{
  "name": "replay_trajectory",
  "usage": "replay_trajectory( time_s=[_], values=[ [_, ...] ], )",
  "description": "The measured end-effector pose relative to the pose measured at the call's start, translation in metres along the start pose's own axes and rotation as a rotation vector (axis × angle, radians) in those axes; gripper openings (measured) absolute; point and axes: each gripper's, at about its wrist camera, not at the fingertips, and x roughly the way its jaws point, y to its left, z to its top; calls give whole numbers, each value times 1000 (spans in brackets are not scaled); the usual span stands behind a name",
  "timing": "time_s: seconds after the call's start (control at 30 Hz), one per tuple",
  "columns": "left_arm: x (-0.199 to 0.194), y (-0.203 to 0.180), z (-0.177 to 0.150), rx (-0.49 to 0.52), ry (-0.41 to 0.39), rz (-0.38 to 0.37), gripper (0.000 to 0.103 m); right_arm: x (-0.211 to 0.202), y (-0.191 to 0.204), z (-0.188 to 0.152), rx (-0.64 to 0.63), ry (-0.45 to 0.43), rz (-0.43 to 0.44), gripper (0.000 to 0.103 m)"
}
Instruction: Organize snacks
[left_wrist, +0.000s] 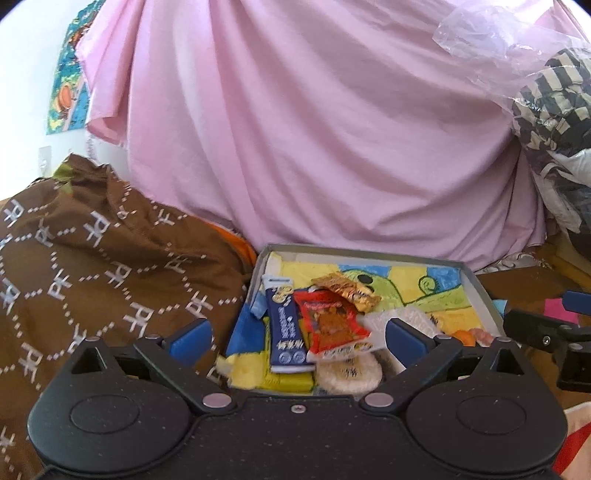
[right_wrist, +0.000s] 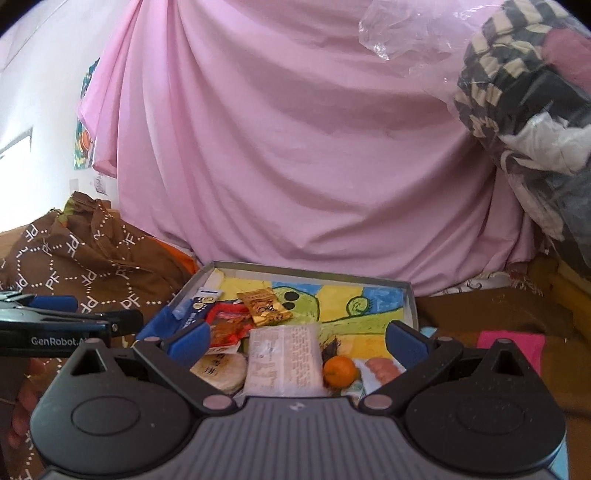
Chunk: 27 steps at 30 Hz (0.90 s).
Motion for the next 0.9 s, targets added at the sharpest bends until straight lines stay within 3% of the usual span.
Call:
replay_trajectory(
  time_s=[0.9],
  values=[
    [-78, -7, -47, 15, -3, 16, 101, -91, 9, -54, 43, -87, -71, 103]
  ],
)
